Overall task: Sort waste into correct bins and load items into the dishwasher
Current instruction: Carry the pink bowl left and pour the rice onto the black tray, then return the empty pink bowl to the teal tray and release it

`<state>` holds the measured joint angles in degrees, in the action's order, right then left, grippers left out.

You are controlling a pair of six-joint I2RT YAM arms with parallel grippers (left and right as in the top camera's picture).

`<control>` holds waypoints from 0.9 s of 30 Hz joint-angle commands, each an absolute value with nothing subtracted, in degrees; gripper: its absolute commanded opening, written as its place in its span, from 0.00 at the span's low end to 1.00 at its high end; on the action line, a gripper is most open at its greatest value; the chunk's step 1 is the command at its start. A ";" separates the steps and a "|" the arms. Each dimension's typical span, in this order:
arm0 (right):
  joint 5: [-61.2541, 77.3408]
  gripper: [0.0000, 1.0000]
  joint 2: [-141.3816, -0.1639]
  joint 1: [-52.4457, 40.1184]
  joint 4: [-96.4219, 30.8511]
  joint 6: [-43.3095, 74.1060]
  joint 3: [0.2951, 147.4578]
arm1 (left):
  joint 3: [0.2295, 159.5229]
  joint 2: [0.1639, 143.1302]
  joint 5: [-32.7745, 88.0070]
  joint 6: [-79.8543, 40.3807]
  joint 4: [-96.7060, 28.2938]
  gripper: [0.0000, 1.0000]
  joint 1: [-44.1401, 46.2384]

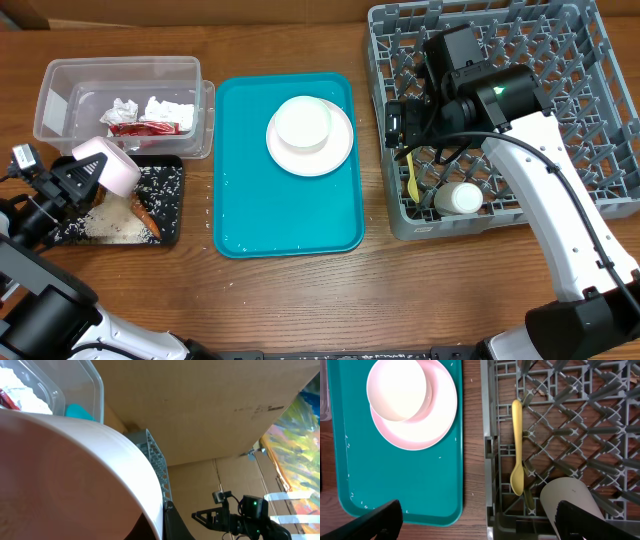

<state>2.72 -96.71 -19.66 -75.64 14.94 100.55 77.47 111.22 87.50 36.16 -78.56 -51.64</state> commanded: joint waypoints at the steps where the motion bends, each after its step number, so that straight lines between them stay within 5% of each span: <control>1: 2.68 1.00 -95.90 -19.86 -75.31 14.96 101.65 | 77.23 110.34 88.92 35.14 -77.87 0.04 -51.83; 20: 2.68 1.00 -95.90 -19.86 -75.35 14.96 101.65 | 77.23 110.34 90.52 29.50 -79.61 0.04 -51.83; 27: 2.68 1.00 -95.90 -19.86 -75.13 14.96 101.65 | 77.25 110.13 80.62 26.33 -73.82 0.04 -50.74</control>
<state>2.76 -96.71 -19.64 -75.44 14.94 100.55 77.21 111.22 83.26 27.53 -71.77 -51.57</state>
